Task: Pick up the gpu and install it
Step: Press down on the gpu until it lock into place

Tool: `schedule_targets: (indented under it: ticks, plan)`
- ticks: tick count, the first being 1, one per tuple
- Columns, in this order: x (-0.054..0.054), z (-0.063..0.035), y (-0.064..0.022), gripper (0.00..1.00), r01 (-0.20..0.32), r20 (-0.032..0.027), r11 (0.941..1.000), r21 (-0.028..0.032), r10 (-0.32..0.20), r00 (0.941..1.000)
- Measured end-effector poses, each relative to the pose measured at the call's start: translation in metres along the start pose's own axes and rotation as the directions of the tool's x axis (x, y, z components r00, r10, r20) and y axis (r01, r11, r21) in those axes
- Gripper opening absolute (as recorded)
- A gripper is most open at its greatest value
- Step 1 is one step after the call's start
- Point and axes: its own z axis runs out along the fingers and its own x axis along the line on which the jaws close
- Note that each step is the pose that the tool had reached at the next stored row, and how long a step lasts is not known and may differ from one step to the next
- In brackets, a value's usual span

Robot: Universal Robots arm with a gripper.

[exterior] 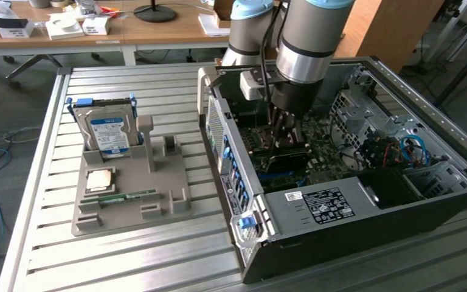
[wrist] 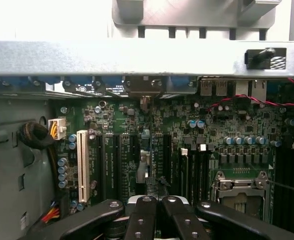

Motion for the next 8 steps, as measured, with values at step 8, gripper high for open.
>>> schedule_targets:
  ticks: [8]
  plan:
    - [0.0,0.0061,0.0001,0.11,0.0,-0.0001,1.0,0.0,0.0,1.0]
